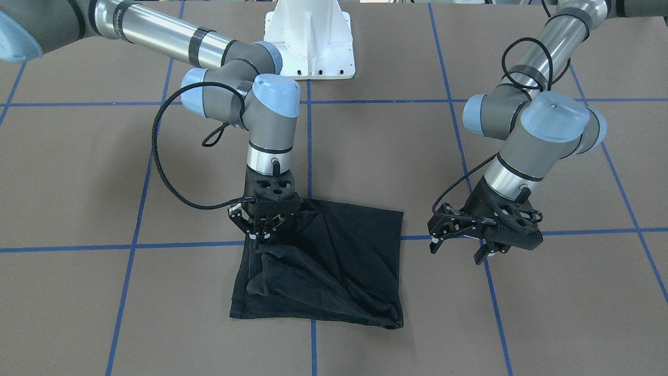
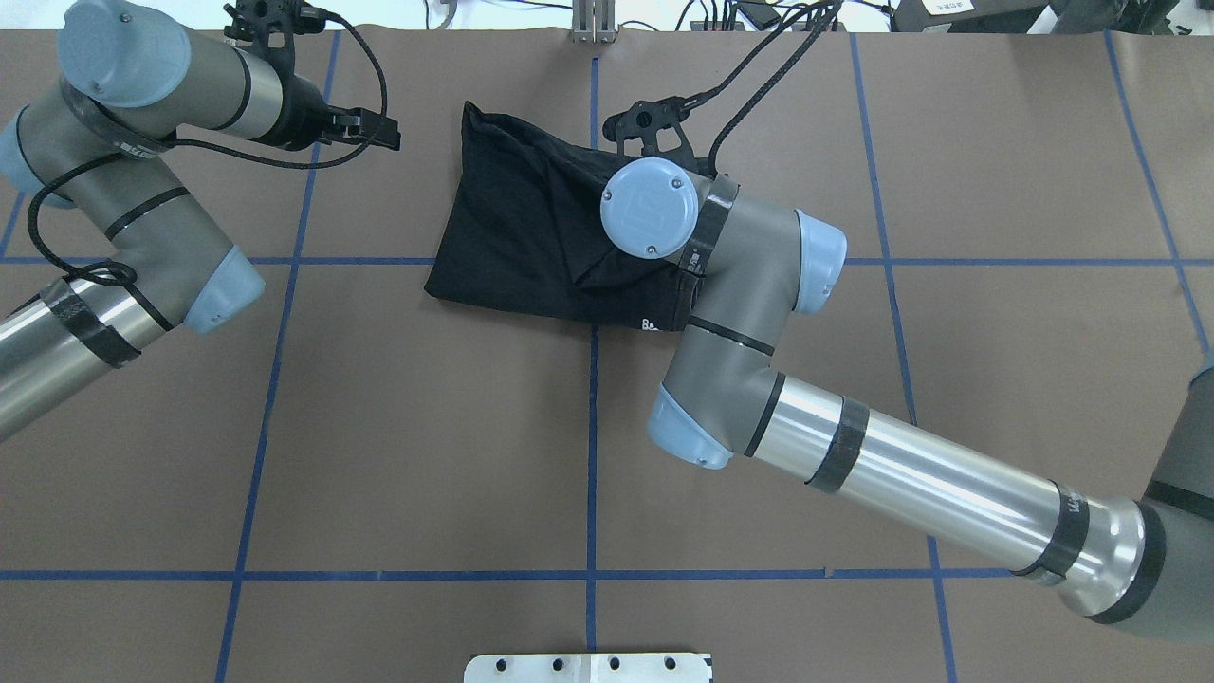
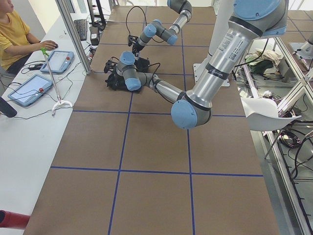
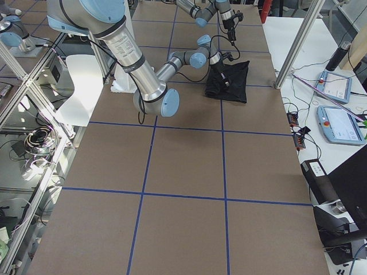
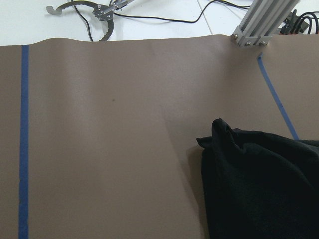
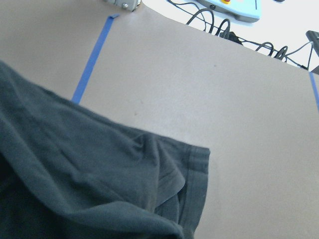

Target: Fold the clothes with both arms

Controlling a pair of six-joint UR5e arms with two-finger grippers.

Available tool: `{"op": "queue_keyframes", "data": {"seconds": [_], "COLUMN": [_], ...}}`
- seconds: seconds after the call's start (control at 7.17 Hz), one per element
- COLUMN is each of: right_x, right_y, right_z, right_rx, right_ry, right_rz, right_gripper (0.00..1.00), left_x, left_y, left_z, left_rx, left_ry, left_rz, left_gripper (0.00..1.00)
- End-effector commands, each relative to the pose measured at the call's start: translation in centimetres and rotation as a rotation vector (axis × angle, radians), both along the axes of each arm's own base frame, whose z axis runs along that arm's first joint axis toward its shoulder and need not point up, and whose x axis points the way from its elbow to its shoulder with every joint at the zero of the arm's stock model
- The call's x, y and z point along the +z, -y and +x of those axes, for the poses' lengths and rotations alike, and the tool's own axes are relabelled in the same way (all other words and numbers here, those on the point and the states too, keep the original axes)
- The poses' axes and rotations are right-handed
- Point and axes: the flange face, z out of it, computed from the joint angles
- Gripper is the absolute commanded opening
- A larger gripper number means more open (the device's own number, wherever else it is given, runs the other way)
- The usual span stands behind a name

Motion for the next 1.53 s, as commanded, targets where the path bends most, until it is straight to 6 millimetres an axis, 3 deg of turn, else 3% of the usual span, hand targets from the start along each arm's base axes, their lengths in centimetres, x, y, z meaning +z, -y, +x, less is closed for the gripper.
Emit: {"op": "queue_keyframes", "data": {"seconds": [0.0,0.28,0.42,0.56,0.7,0.84,0.98,1.12,1.26,1.4], "right_x": [3.9,6.5,6.9,6.6,5.3,4.0,3.3,3.4,4.6,5.3], "right_y": [7.3,8.0,8.1,8.3,9.8,11.3,11.8,11.2,9.6,7.9], "right_z": [0.2,-0.2,-0.2,-0.1,1.6,4.6,6.7,9.0,13.0,18.1], "right_rx": [0.068,0.075,0.077,0.083,0.064,0.010,-0.037,-0.060,-0.095,-0.139], "right_ry": [-0.012,-0.038,-0.042,-0.032,0.025,0.112,0.177,0.199,0.191,0.175], "right_rz": [-0.002,-0.018,-0.024,-0.030,-0.073,-0.139,-0.191,-0.245,-0.258,-0.274], "right_gripper": [0.00,0.01,0.66,1.00,1.00,1.00,1.00,1.00,1.00,1.00], "left_x": [-0.1,-0.1,0.0,0.0,0.2,-0.1,-0.5,0.6,0.7,1.1], "left_y": [0.0,0.0,0.0,0.0,-0.1,-0.2,-0.4,-1.2,-3.0,-5.1], "left_z": [0.0,0.0,0.0,0.0,-0.1,-0.1,-0.5,-1.0,-2.7,-4.7], "left_rx": [0.000,0.000,0.000,0.000,0.000,0.004,0.004,0.010,0.032,0.084], "left_ry": [-0.001,-0.001,0.000,0.000,0.001,0.000,0.009,0.057,0.097,0.178], "left_rz": [0.001,0.001,0.000,0.000,-0.001,0.002,0.006,-0.046,-0.027,0.022], "left_gripper": [1.00,1.00,1.00,1.00,1.00,1.00,1.00,1.00,1.00,1.00]}}
